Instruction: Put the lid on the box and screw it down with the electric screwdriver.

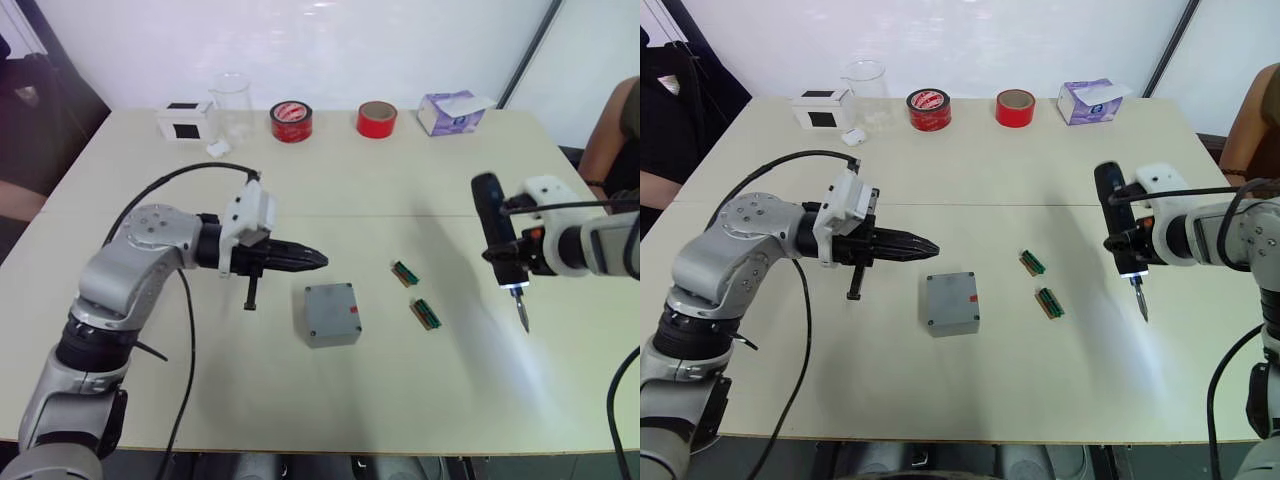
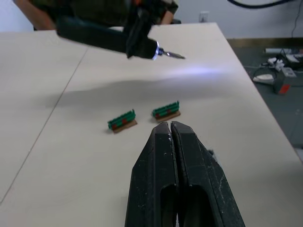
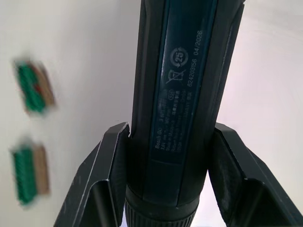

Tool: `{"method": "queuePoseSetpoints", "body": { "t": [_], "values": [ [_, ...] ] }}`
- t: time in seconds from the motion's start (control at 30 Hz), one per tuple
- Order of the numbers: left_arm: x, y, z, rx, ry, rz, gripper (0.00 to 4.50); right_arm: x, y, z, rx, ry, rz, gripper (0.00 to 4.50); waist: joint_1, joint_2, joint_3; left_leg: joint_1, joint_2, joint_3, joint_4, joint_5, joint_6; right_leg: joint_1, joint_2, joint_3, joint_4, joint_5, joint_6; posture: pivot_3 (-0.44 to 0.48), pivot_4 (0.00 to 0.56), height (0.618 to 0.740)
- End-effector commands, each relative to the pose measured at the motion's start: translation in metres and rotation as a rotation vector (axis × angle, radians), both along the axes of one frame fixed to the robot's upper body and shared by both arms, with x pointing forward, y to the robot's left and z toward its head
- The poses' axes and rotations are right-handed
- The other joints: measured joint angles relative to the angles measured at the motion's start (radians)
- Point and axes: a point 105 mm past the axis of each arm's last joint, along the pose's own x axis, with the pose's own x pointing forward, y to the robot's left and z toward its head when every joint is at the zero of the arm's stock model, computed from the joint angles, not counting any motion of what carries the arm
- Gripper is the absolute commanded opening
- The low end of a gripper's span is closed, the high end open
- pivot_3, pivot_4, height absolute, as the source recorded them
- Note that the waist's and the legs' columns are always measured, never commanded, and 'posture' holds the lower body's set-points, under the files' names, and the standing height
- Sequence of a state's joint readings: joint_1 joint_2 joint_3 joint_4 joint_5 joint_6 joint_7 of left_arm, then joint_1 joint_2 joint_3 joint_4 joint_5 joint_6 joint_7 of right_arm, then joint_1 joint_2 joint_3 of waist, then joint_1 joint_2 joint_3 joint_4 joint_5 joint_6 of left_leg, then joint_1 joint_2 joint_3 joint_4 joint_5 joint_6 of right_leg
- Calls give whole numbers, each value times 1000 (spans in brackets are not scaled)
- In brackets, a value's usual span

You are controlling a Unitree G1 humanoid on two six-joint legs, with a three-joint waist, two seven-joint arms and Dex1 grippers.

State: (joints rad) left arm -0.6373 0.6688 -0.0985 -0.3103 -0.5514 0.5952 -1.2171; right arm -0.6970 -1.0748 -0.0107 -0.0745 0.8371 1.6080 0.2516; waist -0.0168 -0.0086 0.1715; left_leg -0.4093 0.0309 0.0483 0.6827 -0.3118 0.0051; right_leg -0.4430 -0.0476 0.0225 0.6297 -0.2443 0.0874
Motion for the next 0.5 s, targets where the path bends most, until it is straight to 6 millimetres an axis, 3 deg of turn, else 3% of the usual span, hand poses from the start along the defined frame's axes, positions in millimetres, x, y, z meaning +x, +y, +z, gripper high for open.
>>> {"method": "queuePoseSetpoints", "body": {
  "t": [0.03, 0.37, 0.43, 0.5],
  "values": [
    [-5, 1, 18, -36, -53, 2, 0, 3, -11, -2, -4, 30, -61, 1845, 2, 0, 0, 0, 0, 0, 0, 0, 0, 0, 0, 0, 0, 0, 0, 0, 150, 740],
    [-14, 2, 23, -57, -32, 14, 0, 6, -16, -35, -2, 151, -121, 1845, 3, 0, 0, 0, 0, 1, 0, 0, 0, 0, 1, 1, 1, 0, 0, 0, 150, 740],
    [-16, 3, 22, -52, -24, 16, 0, 7, -15, -37, 3, 153, -127, 2831, 3, 0, 0, 0, 0, 1, 1, 0, 0, 0, 1, 1, 1, 0, 1, 0, 150, 740],
    [-17, 3, 21, -42, -18, 19, 0, 8, -15, -38, 9, 152, -130, 3301, 3, 0, 0, 0, 0, 1, 1, 0, -1, 0, 1, 1, 1, 1, 1, 0, 150, 740]
  ]
}}
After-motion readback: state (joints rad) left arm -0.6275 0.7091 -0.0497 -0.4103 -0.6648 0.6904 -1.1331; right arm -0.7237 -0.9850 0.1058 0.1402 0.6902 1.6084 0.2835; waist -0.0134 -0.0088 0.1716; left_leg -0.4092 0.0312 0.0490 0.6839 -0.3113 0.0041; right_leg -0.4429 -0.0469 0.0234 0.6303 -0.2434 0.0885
